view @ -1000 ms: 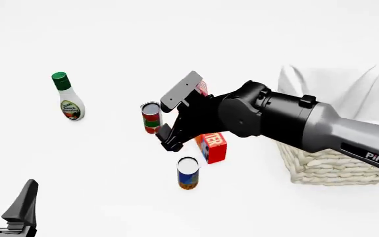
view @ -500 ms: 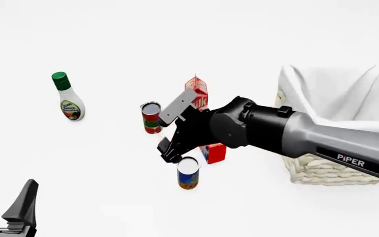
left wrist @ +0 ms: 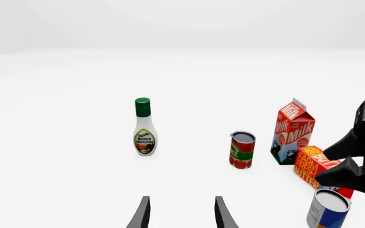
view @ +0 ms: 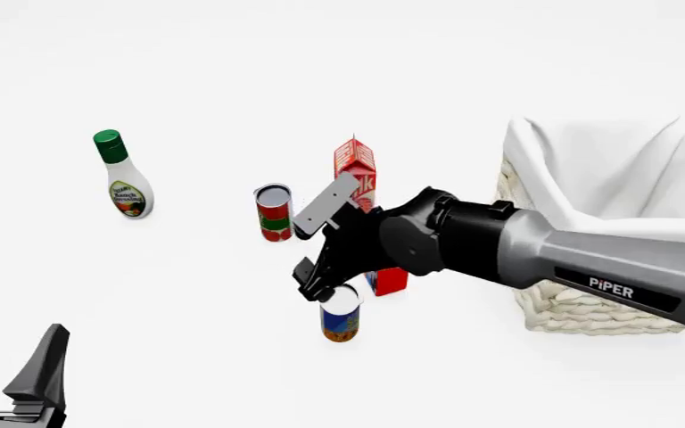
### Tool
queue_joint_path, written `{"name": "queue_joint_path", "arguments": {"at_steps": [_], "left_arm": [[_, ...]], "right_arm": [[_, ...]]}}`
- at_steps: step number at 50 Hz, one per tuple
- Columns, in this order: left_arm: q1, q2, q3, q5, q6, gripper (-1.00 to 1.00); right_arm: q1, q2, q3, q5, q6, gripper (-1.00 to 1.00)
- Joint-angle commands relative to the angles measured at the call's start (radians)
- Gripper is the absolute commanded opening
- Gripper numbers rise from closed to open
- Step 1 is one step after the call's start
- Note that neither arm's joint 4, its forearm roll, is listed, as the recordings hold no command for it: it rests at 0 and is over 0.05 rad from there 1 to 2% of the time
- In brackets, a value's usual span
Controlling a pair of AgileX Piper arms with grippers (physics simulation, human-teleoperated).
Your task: Pick the alphabet soup and place it in the basket.
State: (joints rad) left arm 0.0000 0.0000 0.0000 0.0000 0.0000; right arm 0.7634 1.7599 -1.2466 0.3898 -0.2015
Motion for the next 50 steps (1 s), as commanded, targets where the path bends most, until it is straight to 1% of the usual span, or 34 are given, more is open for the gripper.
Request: {"name": "queue_joint_path", "arguments": {"at_steps": [1, 9, 18, 25, 32, 37, 38, 39, 50], "left_arm": [[0.0, 0.0, 0.0, 0.0, 0.0, 1.0], [0.0, 0.0, 0.0, 0.0, 0.0, 1.0], [0.0, 0.0, 0.0, 0.0, 0.0, 1.0], [0.0, 0.0, 0.0, 0.0, 0.0, 1.0], [0.0, 0.0, 0.0, 0.0, 0.0, 1.0], [0.0, 0.0, 0.0, 0.0, 0.0, 1.0], [0.0, 0.0, 0.0, 0.0, 0.0, 1.0], [0.0, 0.0, 0.0, 0.0, 0.0, 1.0], [0.0, 0.0, 0.0, 0.0, 0.0, 1.0]], "right_arm": [[0.001, 0.023, 0.016, -0.024, 0.009, 1.0], [0.007, 0.041, 0.028, -0.039, 0.021, 1.0], [-0.006, 0.053, 0.049, -0.058, 0.027, 1.0], [-0.016, 0.054, 0.063, -0.067, 0.022, 1.0], [-0.05, 0.052, 0.084, -0.077, -0.008, 1.0], [-0.043, 0.066, 0.093, -0.091, 0.001, 1.0], [-0.029, 0.088, 0.1, -0.097, 0.015, 1.0], [-0.029, 0.089, 0.102, -0.098, 0.017, 1.0], [-0.027, 0.096, 0.109, -0.108, 0.021, 1.0]]}}
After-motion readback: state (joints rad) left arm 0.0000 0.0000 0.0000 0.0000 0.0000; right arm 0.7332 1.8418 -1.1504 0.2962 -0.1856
